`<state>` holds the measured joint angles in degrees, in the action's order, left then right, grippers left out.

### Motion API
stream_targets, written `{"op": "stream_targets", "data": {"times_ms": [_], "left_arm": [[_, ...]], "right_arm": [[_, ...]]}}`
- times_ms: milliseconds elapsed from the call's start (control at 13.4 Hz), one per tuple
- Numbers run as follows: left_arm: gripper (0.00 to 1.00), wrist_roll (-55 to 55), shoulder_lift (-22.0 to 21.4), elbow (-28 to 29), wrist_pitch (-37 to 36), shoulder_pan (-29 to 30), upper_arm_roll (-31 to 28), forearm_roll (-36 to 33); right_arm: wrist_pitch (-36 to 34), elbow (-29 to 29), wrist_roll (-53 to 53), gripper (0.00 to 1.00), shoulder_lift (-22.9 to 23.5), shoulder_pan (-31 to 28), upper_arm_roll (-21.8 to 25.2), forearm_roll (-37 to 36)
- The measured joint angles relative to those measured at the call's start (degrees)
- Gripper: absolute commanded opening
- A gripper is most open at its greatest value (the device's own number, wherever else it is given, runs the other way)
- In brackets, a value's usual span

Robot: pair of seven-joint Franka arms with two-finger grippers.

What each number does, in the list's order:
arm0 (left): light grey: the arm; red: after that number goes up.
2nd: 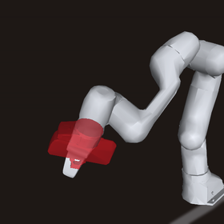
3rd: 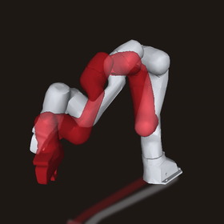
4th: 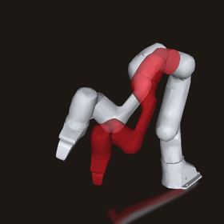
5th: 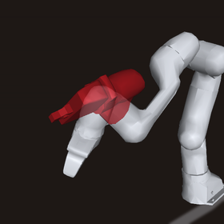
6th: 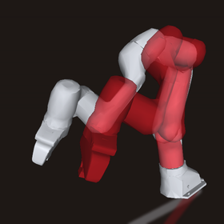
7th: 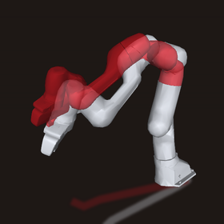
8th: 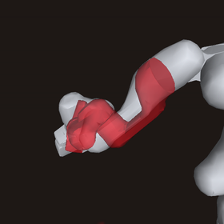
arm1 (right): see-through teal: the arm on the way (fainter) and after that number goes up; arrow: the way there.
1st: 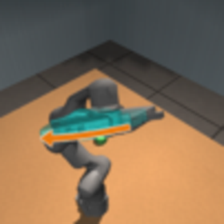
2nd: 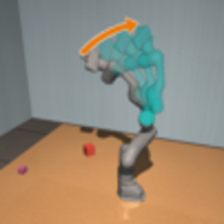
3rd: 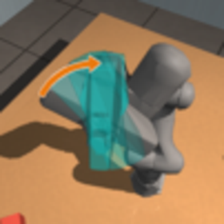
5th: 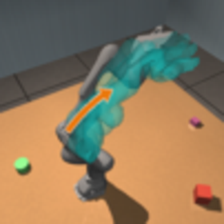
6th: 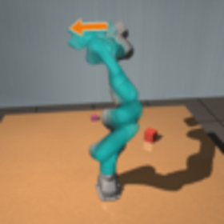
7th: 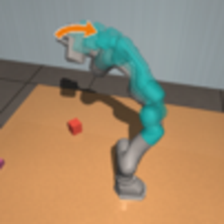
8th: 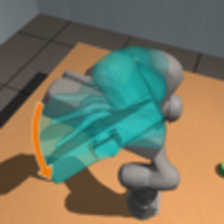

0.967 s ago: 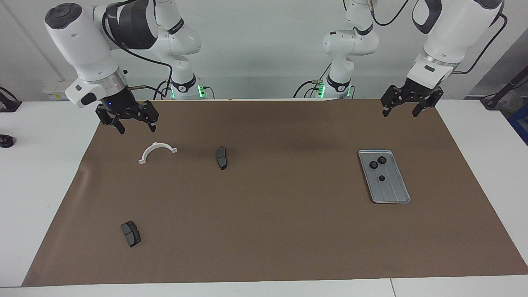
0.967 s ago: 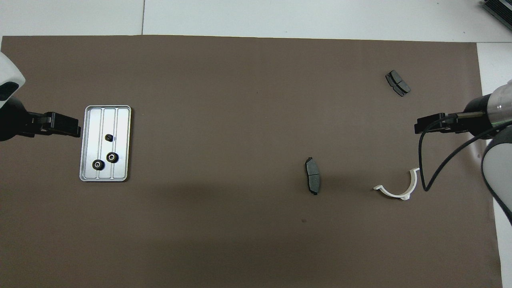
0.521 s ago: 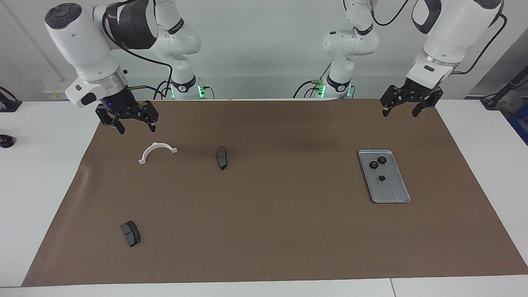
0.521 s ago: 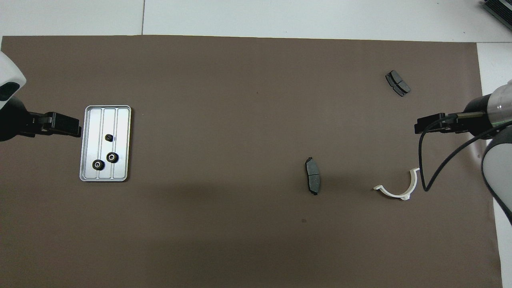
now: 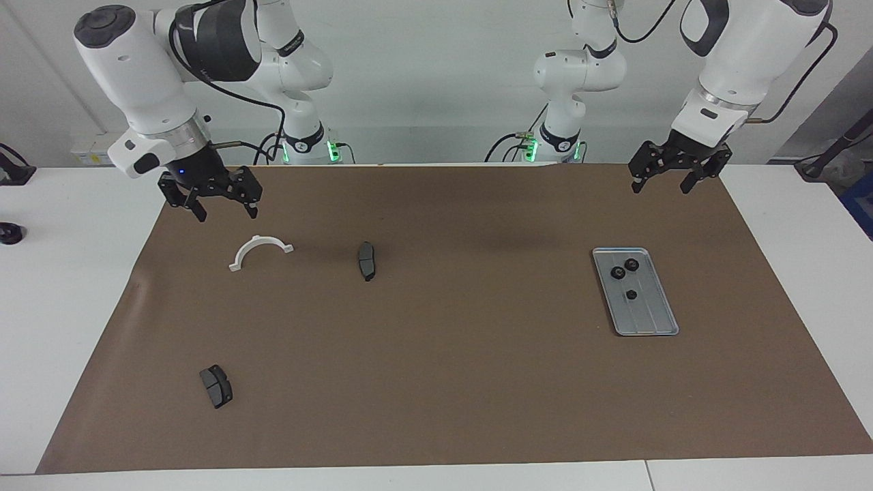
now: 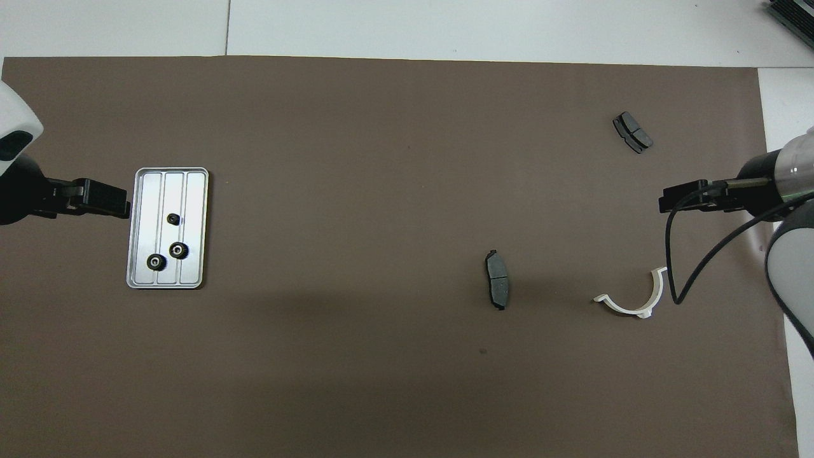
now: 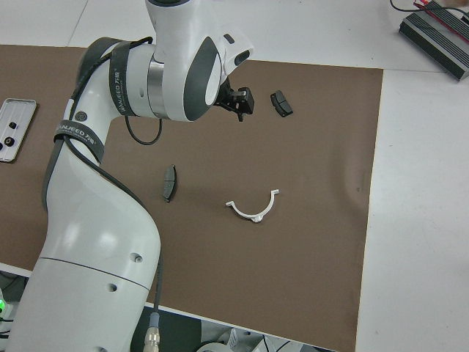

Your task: Place bearing gear from tray to pile

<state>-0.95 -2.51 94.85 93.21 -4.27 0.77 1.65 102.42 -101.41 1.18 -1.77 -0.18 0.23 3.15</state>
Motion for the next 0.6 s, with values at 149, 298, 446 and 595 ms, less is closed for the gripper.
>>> {"op": "stream_targets", "data": {"times_ms": [149, 298, 446, 595], "left_arm": [[1.00, 0.00, 0.00, 0.01, 0.02, 0.00, -0.12, 0.00], [1.00, 0.00, 0.00, 0.07, 0.17, 0.00, -0.12, 0.00], [1.00, 0.00, 0.00, 0.42, 0.78, 0.01, -0.13, 0.00], [1.00, 0.00, 0.11, 1.33, 3.00, 0.04, -0.19, 0.00]], "right_arm": [[0.00, 0.00, 0.00, 1.00, 0.00, 0.00, 0.00, 0.00], [0.00, 0.00, 0.00, 1.00, 0.00, 0.00, 0.00, 0.00], [0.00, 0.00, 0.00, 1.00, 0.00, 0.00, 0.00, 0.00], [0.00, 0.00, 0.00, 1.00, 0.00, 0.00, 0.00, 0.00]]}}
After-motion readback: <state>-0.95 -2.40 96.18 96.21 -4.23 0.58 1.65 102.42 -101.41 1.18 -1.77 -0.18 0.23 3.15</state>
